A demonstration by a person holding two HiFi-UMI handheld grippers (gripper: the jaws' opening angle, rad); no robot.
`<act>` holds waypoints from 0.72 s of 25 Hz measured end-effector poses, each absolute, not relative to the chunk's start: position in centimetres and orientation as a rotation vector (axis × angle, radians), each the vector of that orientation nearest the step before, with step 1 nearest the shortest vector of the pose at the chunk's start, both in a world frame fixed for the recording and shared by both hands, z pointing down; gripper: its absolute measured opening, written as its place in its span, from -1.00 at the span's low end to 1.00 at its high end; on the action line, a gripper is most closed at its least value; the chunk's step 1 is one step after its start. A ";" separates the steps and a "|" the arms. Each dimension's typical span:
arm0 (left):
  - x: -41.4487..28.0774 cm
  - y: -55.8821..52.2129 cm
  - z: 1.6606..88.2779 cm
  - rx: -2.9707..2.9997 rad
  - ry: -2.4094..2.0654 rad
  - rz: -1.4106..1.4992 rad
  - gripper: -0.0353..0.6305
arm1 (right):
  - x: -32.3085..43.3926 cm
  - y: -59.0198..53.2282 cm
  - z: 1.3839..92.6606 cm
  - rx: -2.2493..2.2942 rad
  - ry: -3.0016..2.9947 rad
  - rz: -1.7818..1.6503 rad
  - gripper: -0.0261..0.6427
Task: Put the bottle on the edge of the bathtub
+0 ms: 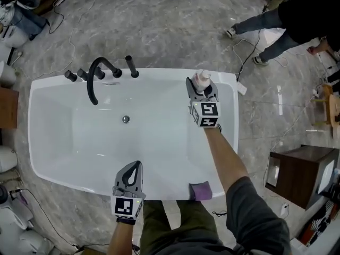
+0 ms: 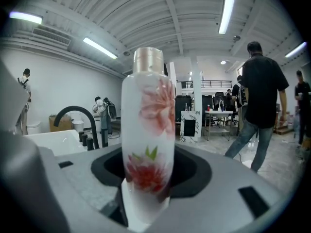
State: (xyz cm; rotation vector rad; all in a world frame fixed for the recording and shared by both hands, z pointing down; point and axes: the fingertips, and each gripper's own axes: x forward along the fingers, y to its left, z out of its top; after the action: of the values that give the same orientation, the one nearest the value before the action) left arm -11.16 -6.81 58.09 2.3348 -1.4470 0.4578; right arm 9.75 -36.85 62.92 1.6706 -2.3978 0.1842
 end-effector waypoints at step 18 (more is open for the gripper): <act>-10.7 -8.9 62.5 2.329 -1.432 0.476 -0.90 | 8.7 -41.6 68.3 1.670 -2.407 0.190 -0.25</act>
State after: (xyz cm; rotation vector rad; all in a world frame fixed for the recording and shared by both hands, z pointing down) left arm -10.73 -8.89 62.48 2.3290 -1.4318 0.4762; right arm 8.68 -41.60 68.28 1.6697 -2.4069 0.1903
